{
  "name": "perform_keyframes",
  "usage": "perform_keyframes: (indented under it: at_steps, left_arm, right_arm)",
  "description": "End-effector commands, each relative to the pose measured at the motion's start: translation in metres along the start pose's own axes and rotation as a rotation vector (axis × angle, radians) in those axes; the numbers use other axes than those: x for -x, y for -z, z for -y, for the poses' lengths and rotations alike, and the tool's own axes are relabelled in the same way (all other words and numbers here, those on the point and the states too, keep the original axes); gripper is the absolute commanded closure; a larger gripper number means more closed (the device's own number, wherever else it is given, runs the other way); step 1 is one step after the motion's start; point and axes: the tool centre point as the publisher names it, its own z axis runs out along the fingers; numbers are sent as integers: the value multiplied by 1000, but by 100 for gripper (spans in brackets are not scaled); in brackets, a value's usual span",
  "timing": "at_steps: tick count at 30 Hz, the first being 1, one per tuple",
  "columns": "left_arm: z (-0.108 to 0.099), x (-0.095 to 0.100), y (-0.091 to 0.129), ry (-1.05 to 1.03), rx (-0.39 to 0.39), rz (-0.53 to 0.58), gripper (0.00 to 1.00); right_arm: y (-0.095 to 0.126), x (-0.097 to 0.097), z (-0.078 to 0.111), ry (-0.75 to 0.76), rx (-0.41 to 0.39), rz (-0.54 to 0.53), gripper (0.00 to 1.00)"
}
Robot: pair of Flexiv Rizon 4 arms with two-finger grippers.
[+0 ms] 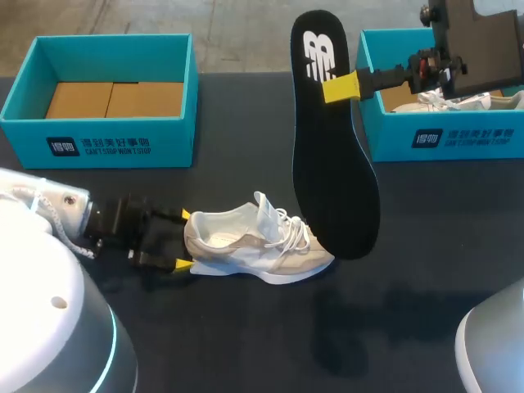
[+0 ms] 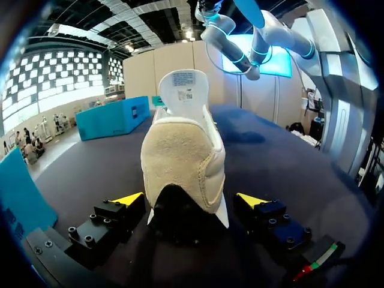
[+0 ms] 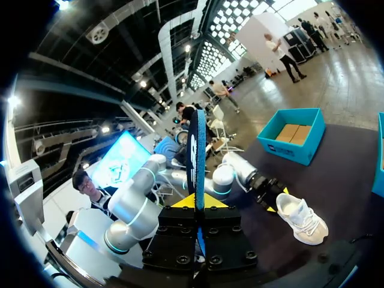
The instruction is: Take the shoe out of the shoebox, open the shoe tongue, remove and reinsert the insole, then place the shoe into the shoebox
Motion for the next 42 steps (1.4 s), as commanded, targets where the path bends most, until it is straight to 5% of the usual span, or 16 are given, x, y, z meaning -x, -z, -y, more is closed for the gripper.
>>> perform_keyframes:
  at_steps: [1,19,42]
  left_arm:
    - [12,-5,10,4,97,-12,0]
    - [26,0,25,-77,420,-33,0]
    - [29,-1,29,-85,424,-32,0]
  right_arm:
    - [-4,1,-4,-1,-6,-1,100]
    - [-4,1,-4,-1,-6,-1,100]
    - [-4,1,-4,-1,-6,-1,100]
